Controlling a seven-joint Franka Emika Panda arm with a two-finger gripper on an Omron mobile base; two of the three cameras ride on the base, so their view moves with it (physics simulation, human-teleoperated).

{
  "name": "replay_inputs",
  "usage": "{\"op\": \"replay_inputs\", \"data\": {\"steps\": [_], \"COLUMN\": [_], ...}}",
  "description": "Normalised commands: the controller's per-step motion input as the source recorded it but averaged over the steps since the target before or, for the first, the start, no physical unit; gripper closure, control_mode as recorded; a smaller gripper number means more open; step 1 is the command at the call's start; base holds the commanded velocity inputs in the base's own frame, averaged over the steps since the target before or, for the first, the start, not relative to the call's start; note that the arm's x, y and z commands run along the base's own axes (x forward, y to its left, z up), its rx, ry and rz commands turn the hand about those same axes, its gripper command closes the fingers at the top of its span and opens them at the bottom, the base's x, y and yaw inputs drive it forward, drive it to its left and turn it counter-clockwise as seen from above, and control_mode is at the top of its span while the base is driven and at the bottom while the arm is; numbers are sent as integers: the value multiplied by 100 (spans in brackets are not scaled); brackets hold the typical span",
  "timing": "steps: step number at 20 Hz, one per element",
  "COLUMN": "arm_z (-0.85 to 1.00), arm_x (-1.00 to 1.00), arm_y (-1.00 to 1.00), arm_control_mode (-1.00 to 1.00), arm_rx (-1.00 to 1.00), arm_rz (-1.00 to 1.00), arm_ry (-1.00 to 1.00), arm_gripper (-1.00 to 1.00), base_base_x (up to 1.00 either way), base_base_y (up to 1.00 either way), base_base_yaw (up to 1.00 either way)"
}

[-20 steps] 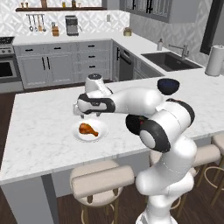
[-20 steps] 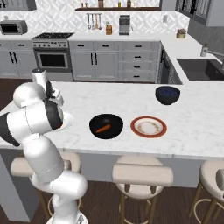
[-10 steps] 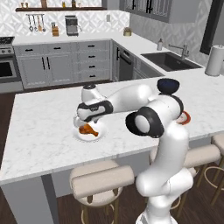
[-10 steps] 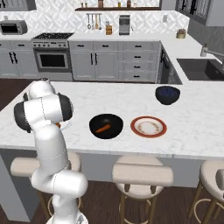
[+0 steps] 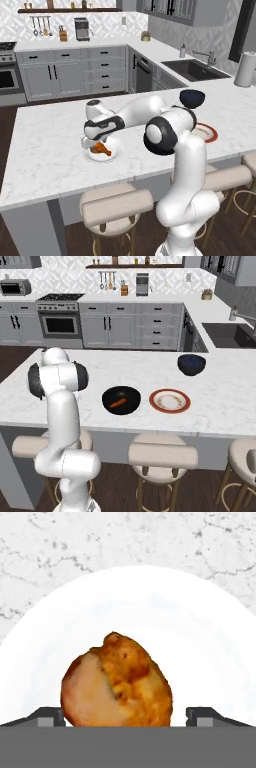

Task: Pick the chicken drumstick and carrot from their plates and place them in the bowl. Then put the bowl in the fridge.

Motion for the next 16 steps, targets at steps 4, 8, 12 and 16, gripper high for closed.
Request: {"op": "replay_inputs", "data": {"steps": [4,8,12,16], "arm_z": [-13,12,66,71], "arm_x": [0,-23,-45,-30], "arm_y": [1,-19,-79,-100], "arm_control_mode": [-100,-100,-100,-100], "arm_rx": [-3,1,6,3], "arm_rz": [5,0,0,-1], "arm_ry": [3,-4,-23,-30], "arm_gripper": [100,100,100,100], "base_base_x": [0,0,0,0], "base_base_y": [0,0,0,0], "base_base_yaw": [0,0,0,0]}}
